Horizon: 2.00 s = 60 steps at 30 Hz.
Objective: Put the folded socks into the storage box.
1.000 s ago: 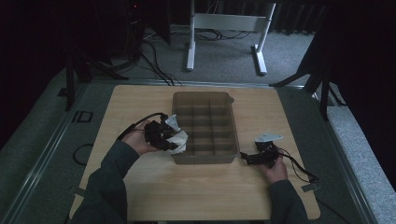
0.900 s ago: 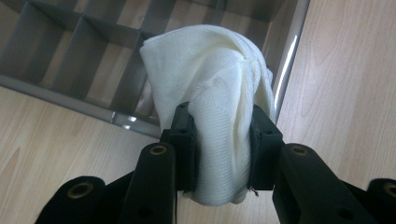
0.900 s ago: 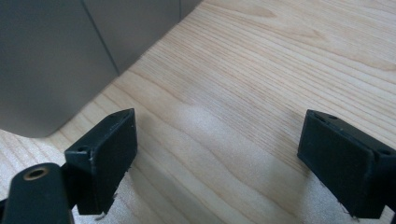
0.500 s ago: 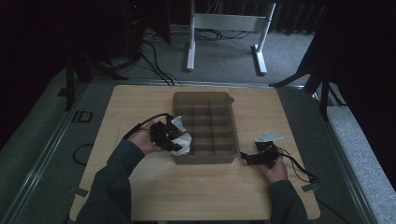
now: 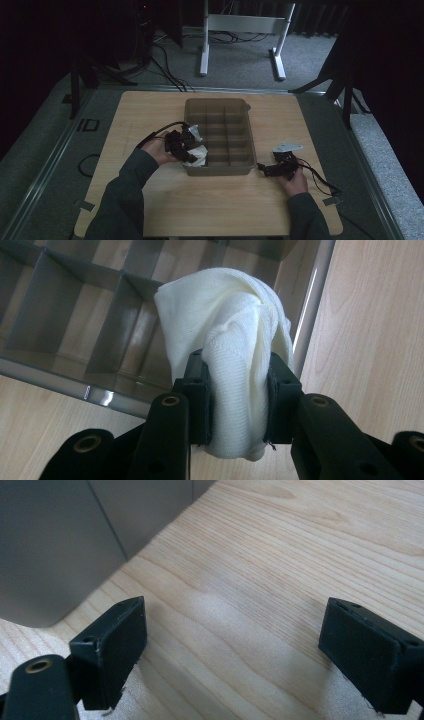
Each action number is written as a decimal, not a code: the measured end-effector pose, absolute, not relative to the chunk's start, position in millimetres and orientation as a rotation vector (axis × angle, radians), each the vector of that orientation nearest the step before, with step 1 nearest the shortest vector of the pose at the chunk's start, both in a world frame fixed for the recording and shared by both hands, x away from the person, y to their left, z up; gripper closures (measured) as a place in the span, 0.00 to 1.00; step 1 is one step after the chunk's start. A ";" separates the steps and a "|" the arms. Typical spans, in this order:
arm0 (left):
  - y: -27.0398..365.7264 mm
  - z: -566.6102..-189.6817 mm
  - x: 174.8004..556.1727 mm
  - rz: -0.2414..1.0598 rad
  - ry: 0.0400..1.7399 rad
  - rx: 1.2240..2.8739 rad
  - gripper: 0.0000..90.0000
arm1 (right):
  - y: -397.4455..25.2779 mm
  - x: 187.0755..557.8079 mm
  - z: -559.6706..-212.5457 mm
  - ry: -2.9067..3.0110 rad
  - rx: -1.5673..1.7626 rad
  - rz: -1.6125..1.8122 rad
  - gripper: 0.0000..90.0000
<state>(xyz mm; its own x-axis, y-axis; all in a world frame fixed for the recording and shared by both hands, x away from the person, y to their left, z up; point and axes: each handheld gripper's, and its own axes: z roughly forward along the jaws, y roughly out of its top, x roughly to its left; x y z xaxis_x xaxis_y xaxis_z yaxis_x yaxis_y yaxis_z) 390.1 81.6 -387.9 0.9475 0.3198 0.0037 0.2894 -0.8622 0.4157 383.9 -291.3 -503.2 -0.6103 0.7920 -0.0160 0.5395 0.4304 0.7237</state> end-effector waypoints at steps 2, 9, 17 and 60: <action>81.2 -388.2 391.4 0.096 0.436 2.689 0.78 | -291.3 383.9 -503.2 2.334 1.138 0.989 0.13; 75.5 -391.7 394.7 0.088 0.441 2.707 0.79 | -291.3 383.8 -503.1 2.334 1.139 0.989 0.13; 65.8 -396.6 400.2 0.062 0.454 2.745 0.82 | -291.3 383.8 -503.1 2.335 1.139 0.989 0.13; 80.0 -405.5 407.8 -0.083 0.581 2.716 0.56 | -291.3 383.8 -503.2 2.335 1.137 0.989 0.13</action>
<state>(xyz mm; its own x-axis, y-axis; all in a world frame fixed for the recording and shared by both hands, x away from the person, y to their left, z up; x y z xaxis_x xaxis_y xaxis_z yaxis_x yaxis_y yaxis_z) 407.8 80.0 -405.5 0.9137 0.3848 -0.1309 0.4061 -0.8503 0.3347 383.8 -291.3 -503.2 -0.6108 0.7916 -0.0162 0.5392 0.4308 0.7236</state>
